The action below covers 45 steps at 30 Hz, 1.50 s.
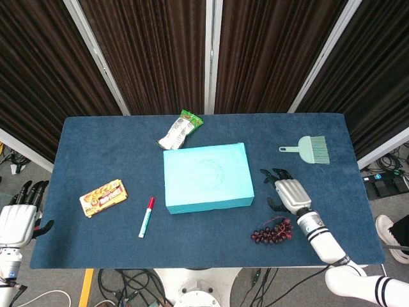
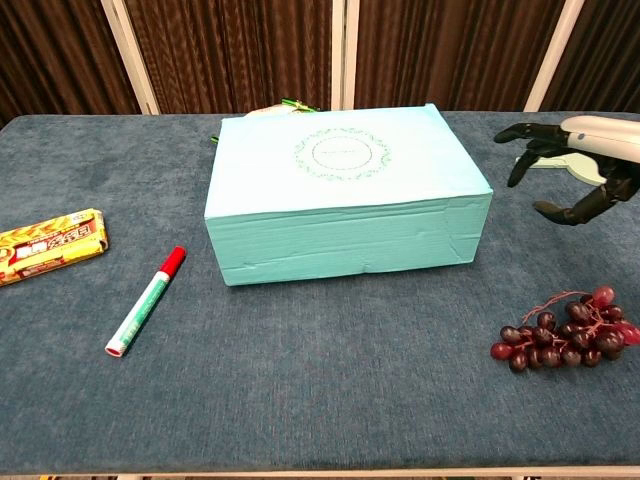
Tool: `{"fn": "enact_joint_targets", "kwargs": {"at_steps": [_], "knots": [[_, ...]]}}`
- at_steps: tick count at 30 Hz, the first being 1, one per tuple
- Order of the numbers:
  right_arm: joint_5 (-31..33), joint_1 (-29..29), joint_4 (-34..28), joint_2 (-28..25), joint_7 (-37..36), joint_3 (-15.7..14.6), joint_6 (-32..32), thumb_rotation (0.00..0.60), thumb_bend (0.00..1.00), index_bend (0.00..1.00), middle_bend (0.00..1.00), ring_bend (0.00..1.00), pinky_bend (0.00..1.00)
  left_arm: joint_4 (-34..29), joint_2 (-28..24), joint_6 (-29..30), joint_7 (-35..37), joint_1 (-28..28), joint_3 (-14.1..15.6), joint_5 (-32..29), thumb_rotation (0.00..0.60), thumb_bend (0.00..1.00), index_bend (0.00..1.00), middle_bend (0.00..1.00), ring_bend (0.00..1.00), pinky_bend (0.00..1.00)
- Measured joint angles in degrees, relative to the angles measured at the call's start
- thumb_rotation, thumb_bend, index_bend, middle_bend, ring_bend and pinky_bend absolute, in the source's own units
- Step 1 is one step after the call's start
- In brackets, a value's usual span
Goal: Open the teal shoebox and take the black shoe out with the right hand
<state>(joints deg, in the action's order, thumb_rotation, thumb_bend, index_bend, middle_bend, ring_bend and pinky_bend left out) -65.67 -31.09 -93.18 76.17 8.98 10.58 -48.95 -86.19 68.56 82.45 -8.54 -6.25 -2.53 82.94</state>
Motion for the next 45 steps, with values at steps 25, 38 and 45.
{"fn": "enact_joint_targets", "kwargs": {"at_steps": [25, 38, 45], "knots": [[-5.87, -0.94, -1.54, 1.03, -3.96, -5.06, -0.45, 0.600, 0.40, 0.00, 0.28, 0.01, 0.00, 1.47, 0.58, -0.82, 1.12, -0.01, 0.10, -0.88, 0.600, 0.19, 0.06, 0.10, 0.03, 0.27], [-10.79, -0.28, -5.61, 1.35, -3.25, -8.23, -2.70, 0.600, 0.40, 0.00, 0.28, 0.02, 0.00, 1.81, 0.74, -0.92, 1.70, -0.04, 0.20, -0.82, 0.600, 0.19, 0.06, 0.10, 0.03, 0.27], [-13.48, -0.10, -7.71, 1.13, -3.50, -9.99, -2.93, 0.600, 0.40, 0.00, 0.28, 0.02, 0.00, 2.00, 0.71, -1.00, 2.17, 0.13, 0.46, -0.70, 0.600, 0.19, 0.06, 0.10, 0.03, 0.27]]}}
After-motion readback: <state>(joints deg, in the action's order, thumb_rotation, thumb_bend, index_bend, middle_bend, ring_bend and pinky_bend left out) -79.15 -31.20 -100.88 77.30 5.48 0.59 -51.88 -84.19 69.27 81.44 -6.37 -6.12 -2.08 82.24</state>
